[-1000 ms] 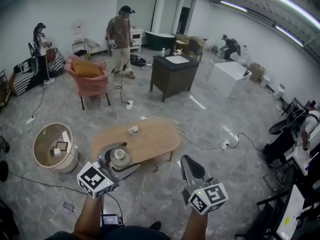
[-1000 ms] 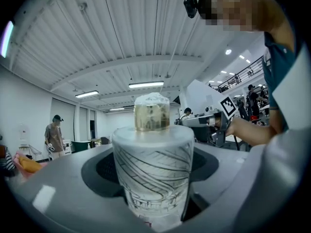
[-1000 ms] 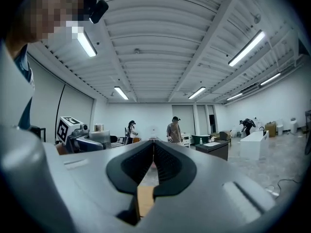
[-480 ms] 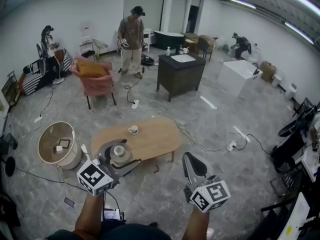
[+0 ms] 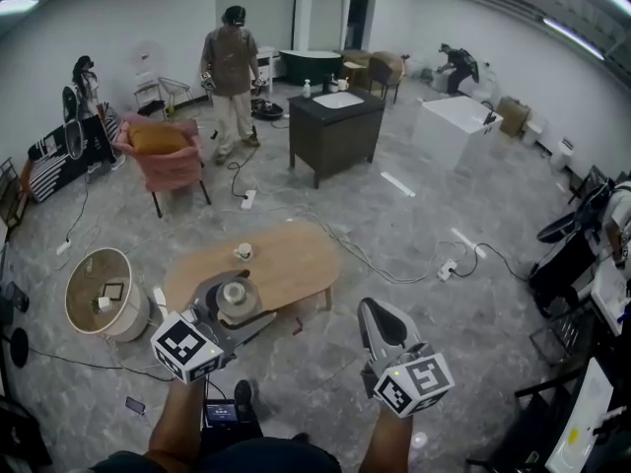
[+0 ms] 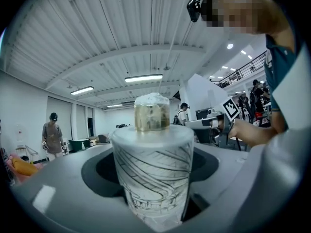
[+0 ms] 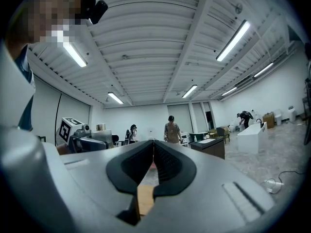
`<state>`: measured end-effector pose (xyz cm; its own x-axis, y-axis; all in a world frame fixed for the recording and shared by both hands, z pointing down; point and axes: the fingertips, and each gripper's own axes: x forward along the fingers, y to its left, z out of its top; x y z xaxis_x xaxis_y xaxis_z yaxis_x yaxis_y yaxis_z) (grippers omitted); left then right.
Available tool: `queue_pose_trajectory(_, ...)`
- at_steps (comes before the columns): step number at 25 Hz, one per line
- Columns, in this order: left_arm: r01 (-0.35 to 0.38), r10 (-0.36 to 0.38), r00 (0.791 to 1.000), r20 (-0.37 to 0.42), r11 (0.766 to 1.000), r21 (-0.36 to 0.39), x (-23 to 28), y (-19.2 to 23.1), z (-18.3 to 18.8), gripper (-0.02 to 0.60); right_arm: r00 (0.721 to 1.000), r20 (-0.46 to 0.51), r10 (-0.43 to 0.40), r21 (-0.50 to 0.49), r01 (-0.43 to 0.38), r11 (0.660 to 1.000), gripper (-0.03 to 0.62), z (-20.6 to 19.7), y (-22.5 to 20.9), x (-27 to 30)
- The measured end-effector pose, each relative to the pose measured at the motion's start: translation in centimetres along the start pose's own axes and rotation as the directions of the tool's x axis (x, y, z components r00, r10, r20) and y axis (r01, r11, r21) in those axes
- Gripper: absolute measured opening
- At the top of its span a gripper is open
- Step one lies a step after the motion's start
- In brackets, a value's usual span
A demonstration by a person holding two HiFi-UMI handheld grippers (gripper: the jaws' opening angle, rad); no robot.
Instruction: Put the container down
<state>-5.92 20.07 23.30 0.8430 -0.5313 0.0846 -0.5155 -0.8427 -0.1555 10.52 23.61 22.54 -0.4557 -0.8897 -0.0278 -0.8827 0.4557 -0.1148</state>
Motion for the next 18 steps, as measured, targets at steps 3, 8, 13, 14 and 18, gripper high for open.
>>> queue_pose_trajectory(3,0.042,-0.041,0.999,0.017,0.999,-0.009,2.6,0.8,-0.5,0.334,0.999,-0.008,-0.037,-0.007,0.037,0.999,0.011,-0.2,-1.8,0.2)
queue_pose_trajectory(8,0.122,-0.120,0.991,0.065,0.992,-0.017,7.2,2.9,-0.3,0.334,0.990,-0.005,-0.141,-0.042,0.141,0.989,0.011,0.6,-5.1,0.8)
queue_pose_trajectory(13,0.210,-0.207,0.972,0.110,0.977,-0.020,12.1,7.5,-0.4,0.334,0.974,0.000,-0.225,-0.070,0.224,0.972,0.011,1.6,-7.9,4.9)
queue_pose_trajectory(14,0.227,-0.223,0.968,0.115,0.974,-0.021,12.8,8.5,-0.3,0.334,0.971,0.000,-0.238,-0.074,0.237,0.969,0.011,1.9,-8.2,5.9)
queue_pose_trajectory(18,0.270,-0.265,0.954,0.143,0.962,-0.024,15.2,12.9,-0.4,0.334,0.961,-0.008,-0.275,-0.085,0.273,0.958,0.011,2.0,-9.1,10.1)
